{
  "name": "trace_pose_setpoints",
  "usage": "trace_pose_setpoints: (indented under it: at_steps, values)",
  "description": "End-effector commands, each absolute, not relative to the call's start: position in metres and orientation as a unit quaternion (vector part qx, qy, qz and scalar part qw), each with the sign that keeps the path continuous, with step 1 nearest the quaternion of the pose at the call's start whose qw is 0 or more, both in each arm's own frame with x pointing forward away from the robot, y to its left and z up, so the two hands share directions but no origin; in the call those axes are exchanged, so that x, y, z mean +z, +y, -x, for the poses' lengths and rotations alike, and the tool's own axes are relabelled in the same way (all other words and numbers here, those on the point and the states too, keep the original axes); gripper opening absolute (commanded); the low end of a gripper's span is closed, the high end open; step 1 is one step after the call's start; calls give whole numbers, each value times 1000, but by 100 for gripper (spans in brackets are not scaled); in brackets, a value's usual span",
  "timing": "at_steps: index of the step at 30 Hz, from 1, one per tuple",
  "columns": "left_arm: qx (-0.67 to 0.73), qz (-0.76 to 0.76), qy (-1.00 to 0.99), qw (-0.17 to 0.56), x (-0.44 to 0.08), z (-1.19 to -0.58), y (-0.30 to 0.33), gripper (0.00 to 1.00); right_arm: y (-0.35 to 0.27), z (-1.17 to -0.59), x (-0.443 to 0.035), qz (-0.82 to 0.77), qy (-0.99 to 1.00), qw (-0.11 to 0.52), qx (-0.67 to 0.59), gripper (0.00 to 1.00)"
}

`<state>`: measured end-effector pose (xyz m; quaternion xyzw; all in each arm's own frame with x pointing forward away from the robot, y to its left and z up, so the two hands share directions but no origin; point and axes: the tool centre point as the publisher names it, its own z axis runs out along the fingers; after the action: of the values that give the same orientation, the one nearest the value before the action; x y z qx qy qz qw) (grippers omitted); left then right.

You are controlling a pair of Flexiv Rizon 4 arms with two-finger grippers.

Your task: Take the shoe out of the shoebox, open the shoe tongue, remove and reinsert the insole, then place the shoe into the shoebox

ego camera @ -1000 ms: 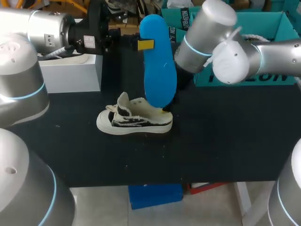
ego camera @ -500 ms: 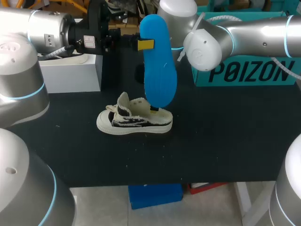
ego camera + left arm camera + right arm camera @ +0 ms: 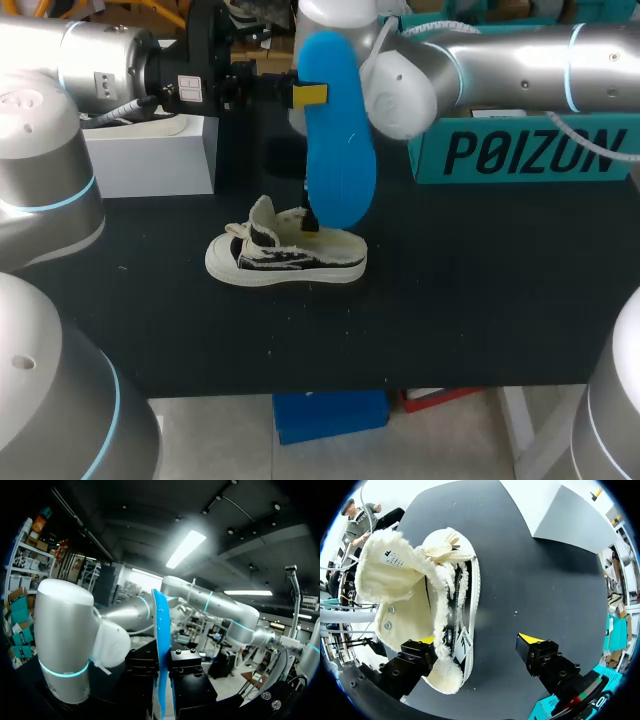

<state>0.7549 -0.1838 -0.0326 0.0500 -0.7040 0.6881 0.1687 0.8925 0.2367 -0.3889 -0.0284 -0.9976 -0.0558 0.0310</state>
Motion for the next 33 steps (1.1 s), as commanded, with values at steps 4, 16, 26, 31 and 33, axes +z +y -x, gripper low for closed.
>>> trace_pose_setpoints:
  at_steps: [4,16,26,31,33]
  values:
    - [689,-51,-704,167,-34,-754,-185,0,247,-896,-395,25,-998,41,-40,32]
    - [689,-51,-704,167,-34,-754,-185,0,246,-893,-398,24,-997,51,-46,0]
    - [689,-51,-704,167,-34,-754,-185,0,246,-893,-398,24,-997,51,-46,0]
    - [689,-51,-704,167,-34,-754,-185,0,244,-890,-390,24,-996,58,-58,0]
    - [689,-51,-704,167,-34,-754,-185,0,239,-889,-377,39,-996,47,-66,0]
